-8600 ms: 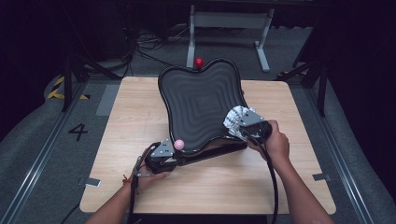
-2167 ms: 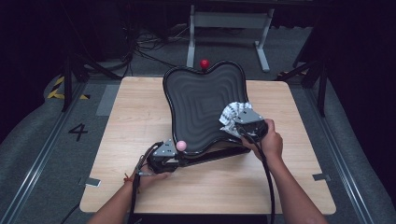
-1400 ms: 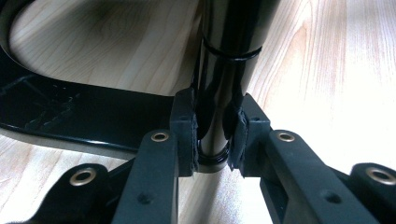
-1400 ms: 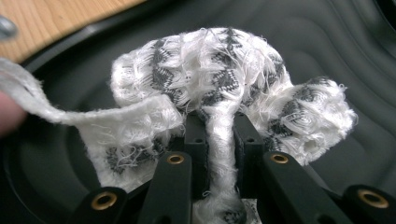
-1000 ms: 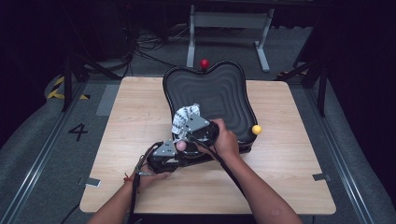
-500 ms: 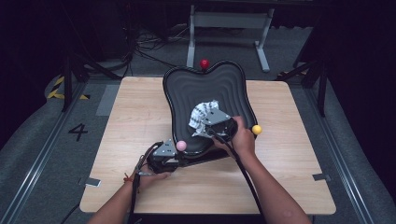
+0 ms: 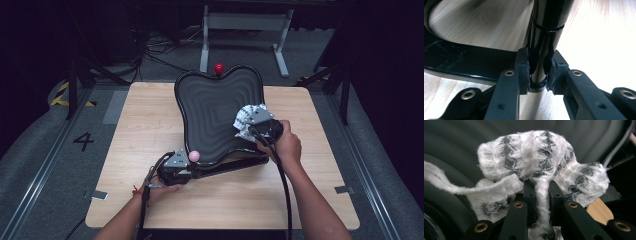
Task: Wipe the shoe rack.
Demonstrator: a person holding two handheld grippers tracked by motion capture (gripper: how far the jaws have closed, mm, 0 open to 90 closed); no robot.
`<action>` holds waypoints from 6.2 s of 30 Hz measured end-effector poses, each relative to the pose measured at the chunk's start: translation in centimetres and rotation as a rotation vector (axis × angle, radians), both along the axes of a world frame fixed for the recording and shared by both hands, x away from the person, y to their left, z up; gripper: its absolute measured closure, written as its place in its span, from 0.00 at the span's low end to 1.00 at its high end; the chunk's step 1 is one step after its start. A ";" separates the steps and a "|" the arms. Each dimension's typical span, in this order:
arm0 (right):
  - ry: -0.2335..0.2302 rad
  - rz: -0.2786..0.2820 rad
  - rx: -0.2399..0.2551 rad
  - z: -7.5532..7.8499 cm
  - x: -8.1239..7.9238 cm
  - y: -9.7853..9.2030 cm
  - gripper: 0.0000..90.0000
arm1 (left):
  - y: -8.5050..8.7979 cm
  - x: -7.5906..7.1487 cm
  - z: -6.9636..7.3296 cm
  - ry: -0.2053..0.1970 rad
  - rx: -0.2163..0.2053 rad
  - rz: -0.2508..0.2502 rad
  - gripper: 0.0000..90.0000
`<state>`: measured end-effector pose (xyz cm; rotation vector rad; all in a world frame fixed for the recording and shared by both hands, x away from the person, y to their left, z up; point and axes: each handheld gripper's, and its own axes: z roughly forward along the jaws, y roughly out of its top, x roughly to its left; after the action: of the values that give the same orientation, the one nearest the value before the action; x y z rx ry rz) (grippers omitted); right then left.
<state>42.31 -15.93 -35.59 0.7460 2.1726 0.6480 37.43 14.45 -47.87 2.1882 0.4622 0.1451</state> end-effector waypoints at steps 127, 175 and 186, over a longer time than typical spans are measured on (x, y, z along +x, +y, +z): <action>-0.035 0.061 0.029 1.0 1.8 5.4 0.90 | 0.4 0.1 0.0 0.006 -0.006 -0.012 0.82; -0.015 0.114 0.033 1.8 2.5 8.1 0.90 | 0.4 0.0 0.0 0.007 -0.006 -0.001 0.81; -0.032 0.009 0.017 1.6 3.7 3.5 0.90 | 0.4 0.1 0.0 0.011 -0.006 0.000 0.81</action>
<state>46.02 -12.43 -34.00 0.7307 2.1448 0.6791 37.55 14.90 -47.88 2.1838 0.4680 0.1309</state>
